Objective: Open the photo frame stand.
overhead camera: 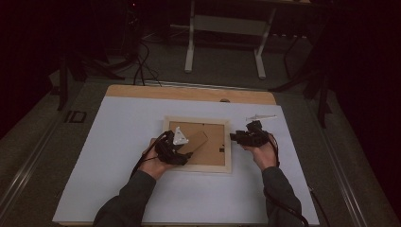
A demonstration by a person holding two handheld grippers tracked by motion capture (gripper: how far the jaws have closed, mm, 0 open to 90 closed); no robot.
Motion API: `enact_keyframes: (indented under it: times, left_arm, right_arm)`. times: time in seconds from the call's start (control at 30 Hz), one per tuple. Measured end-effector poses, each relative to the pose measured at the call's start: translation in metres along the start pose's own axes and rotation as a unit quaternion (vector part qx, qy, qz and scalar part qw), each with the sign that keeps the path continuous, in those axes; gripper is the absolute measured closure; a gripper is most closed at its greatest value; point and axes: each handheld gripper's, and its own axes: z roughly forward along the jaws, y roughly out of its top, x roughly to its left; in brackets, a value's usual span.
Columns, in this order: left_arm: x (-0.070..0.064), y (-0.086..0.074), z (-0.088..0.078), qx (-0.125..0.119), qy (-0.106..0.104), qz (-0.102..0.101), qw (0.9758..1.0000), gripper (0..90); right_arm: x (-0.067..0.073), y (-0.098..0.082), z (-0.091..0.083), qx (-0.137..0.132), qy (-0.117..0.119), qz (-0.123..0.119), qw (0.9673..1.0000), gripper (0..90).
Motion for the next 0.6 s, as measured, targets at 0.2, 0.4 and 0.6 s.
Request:
enact_keyframes:
  times: [0.2,0.4,0.6]
  left_arm:
    - [-0.004,-0.002,-0.002,-0.01,0.01,0.006,0.9999,38.6]
    - [-0.01,-0.003,-0.005,-0.021,0.027,0.021,0.9992,38.6]
    - [-0.018,-0.003,-0.011,-0.031,0.047,0.043,0.9975,38.6]
  right_arm:
    - [-0.002,0.005,0.0,0.003,0.0,0.002,1.0,61.8]
    - [-0.001,0.01,0.005,0.01,0.008,0.001,0.9999,61.8]
    - [0.0,0.015,0.01,0.016,0.02,0.006,0.9997,58.8]
